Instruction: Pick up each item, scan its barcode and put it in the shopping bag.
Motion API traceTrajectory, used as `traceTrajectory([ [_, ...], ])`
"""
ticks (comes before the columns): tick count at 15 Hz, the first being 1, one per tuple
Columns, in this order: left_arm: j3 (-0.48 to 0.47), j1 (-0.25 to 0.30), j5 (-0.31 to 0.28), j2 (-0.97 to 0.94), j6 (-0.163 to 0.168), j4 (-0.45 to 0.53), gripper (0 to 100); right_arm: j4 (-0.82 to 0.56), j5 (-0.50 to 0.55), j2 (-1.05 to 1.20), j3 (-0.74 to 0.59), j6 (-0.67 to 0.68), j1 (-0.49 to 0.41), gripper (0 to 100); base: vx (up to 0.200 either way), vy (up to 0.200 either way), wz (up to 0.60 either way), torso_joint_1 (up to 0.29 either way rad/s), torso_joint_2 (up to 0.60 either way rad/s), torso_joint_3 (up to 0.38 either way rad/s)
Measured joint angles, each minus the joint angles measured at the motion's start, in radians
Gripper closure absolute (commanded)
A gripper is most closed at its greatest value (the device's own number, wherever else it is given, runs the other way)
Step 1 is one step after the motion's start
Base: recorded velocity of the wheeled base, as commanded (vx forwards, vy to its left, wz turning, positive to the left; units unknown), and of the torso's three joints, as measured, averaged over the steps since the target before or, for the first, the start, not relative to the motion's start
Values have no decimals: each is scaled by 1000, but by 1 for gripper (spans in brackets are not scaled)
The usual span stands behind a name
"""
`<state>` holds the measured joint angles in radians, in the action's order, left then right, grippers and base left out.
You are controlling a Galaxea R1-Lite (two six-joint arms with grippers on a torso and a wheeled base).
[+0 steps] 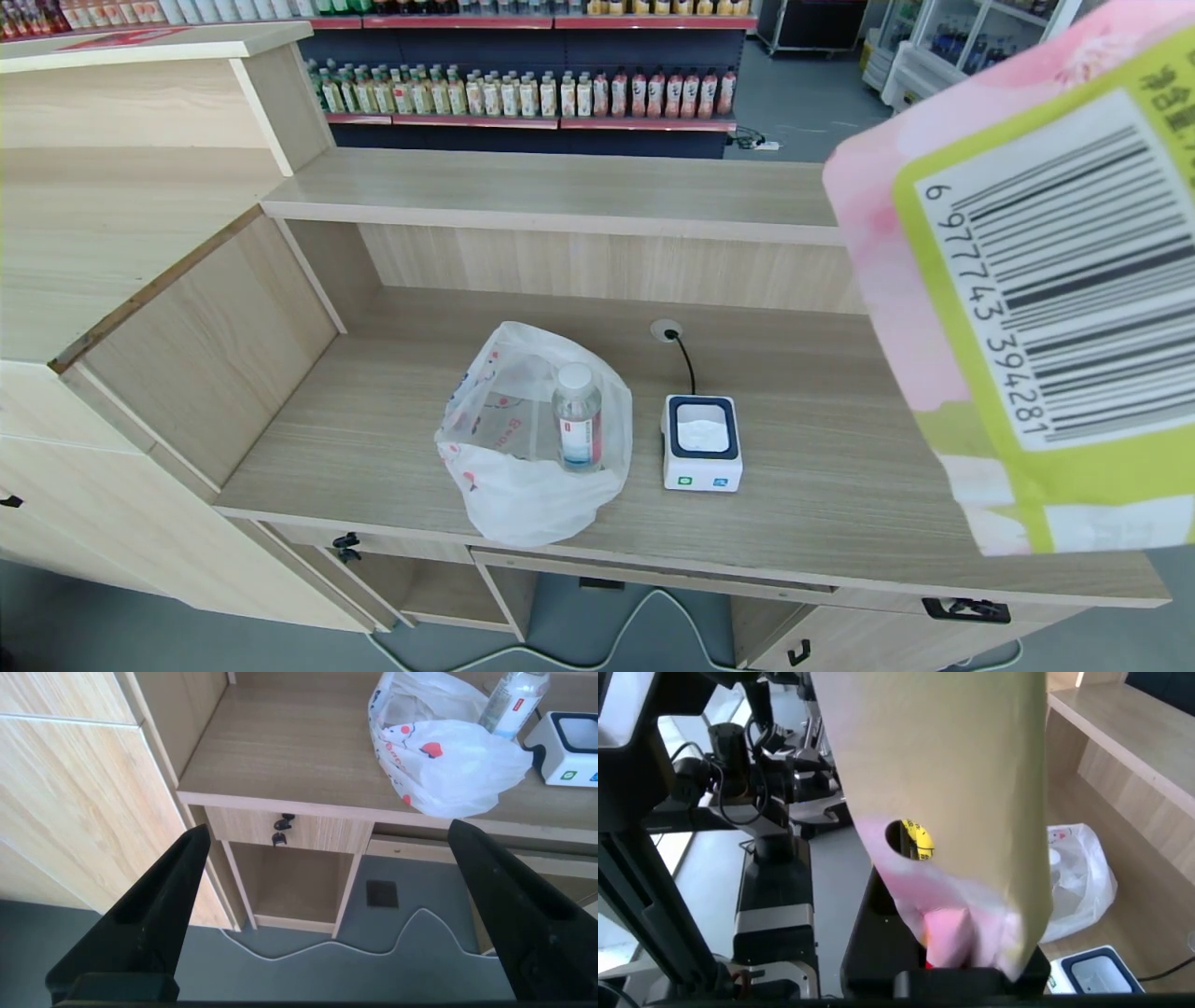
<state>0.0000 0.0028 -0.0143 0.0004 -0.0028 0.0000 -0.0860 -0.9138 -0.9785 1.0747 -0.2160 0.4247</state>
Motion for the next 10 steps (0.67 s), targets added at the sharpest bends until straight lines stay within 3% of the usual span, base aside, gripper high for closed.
traceTrajectory([
  [3,0,0,0,0,0,0,0,1,0,0,0,-1,-12,100,0,0,0,0,0,0],
  [5,0,0,0,0,0,0,0,14,1,-20,8,-10,-66,100,0,0,0,0,0,0],
  [10,0,0,0,0,0,0,0,31,1,-107,20,-218,-391,100,0,0,0,0,0,0],
])
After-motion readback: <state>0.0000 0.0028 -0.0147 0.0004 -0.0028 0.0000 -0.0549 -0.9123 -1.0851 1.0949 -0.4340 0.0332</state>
